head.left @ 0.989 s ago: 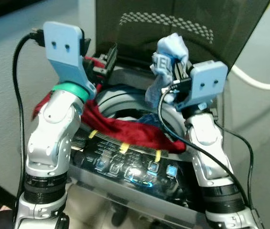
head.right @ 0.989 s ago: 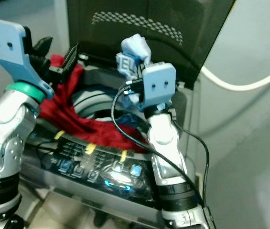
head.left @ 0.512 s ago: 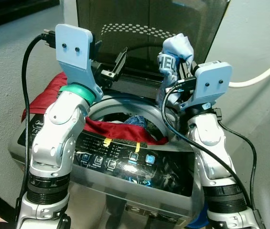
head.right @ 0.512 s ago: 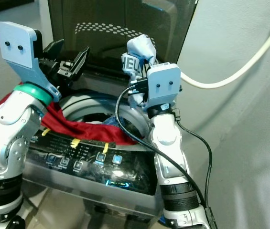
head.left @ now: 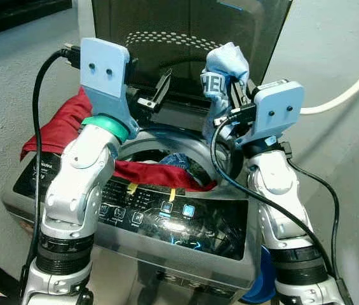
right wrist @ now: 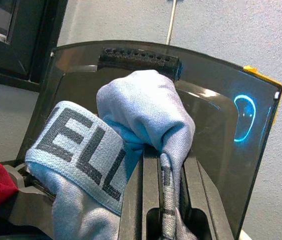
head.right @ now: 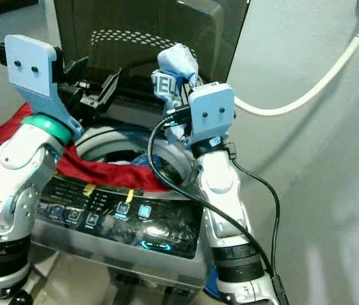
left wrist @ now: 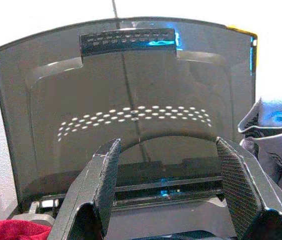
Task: Clothes washing
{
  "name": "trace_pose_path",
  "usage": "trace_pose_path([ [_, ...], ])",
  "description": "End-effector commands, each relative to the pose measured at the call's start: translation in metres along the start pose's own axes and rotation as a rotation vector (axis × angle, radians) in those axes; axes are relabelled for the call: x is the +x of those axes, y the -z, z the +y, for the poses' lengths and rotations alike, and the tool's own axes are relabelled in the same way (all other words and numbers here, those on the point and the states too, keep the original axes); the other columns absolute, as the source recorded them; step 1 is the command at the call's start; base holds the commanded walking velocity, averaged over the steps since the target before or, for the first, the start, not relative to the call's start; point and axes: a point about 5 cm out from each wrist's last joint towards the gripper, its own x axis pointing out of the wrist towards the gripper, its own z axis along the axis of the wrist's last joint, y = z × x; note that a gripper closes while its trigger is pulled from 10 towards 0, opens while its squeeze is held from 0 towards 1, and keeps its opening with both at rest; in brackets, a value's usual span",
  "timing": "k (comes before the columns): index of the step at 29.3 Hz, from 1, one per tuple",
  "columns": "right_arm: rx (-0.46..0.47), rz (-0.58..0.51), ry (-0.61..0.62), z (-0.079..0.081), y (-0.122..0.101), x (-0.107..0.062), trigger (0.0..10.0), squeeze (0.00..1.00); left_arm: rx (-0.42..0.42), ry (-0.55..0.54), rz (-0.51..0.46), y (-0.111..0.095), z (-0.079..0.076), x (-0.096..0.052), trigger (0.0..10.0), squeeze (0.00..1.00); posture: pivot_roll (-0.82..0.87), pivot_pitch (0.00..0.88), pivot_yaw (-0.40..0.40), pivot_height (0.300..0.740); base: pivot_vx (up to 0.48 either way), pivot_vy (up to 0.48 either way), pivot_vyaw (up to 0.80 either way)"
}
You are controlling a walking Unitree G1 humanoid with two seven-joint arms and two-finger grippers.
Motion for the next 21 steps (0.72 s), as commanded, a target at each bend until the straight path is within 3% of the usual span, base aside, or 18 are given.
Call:
trace_pose_path([
  [1,0.009,-0.009,0.010,-0.0021,-0.0026,0.0010,10.0,0.00,-0.002,-0.006,0.015,0.0024,0.0004,-0.0014,10.0,0.00,0.11,0.008,-0.007,0.740,0.000,0.000,0.00],
  [10,0.010,0.000,0.012,-0.0026,-0.0009,0.0007,10.0,0.00,-0.028,-0.015,0.021,0.0033,0.0013,-0.0008,10.0,0.00,0.11,0.008,-0.007,0.740,0.000,0.000,0.00],
  [21,0.008,0.007,0.005,-0.0024,0.0010,0.0001,10.0,0.00,-0.038,-0.030,0.031,0.0056,0.0040,-0.0009,10.0,0.00,0.11,0.003,-0.009,0.740,0.000,0.438,0.00],
])
